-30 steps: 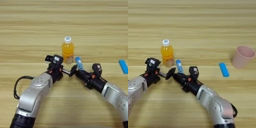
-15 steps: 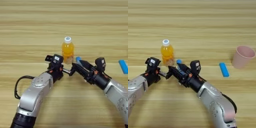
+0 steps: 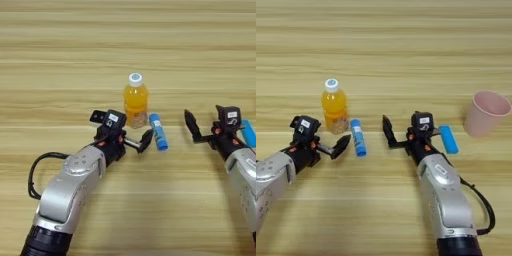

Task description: Move the objects on the table

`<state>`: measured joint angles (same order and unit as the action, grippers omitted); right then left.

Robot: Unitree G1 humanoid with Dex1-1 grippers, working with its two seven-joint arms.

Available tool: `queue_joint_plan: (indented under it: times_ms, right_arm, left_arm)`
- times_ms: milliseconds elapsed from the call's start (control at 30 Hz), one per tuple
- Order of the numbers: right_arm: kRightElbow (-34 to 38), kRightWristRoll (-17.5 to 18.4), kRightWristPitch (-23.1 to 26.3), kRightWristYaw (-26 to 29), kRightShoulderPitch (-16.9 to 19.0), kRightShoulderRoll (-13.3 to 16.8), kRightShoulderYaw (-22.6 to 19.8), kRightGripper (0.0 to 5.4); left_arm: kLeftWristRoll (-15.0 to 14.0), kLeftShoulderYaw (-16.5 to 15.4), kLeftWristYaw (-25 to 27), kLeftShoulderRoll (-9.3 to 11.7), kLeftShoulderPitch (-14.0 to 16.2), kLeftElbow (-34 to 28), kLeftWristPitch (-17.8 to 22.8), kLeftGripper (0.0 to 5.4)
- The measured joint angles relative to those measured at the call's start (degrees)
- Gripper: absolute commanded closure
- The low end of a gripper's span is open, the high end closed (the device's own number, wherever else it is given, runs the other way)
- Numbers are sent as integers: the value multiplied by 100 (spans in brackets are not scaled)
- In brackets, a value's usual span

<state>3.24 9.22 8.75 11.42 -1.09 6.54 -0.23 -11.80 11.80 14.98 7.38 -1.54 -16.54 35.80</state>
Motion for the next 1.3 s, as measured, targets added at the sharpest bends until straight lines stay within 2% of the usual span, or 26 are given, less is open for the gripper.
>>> queue_joint_plan:
  times_ms: [267, 500, 767, 1033, 1300]
  right_arm:
    - [-644, -671, -301, -231, -156, 103, 144, 2]
    - [-1644, -1104, -641, -199, -565, 191, 482, 2]
    - [-1882, -1193, -932, 36, -681, 115, 827, 2]
    - [-1844, -1041, -902, 452, -625, -43, 1033, 2]
    - [-1675, -989, -791, 656, -526, -58, 1178, 2]
  left_arm:
    - [12, -4, -1, -5, 0, 24, -5, 0]
    - [16, -10, -10, -9, -1, 39, -12, 0]
    - [17, -11, -20, -16, -1, 40, -12, 0]
    - [20, -14, -29, -39, -5, 103, -15, 0]
    - [36, -28, -45, -57, -26, 290, -84, 0]
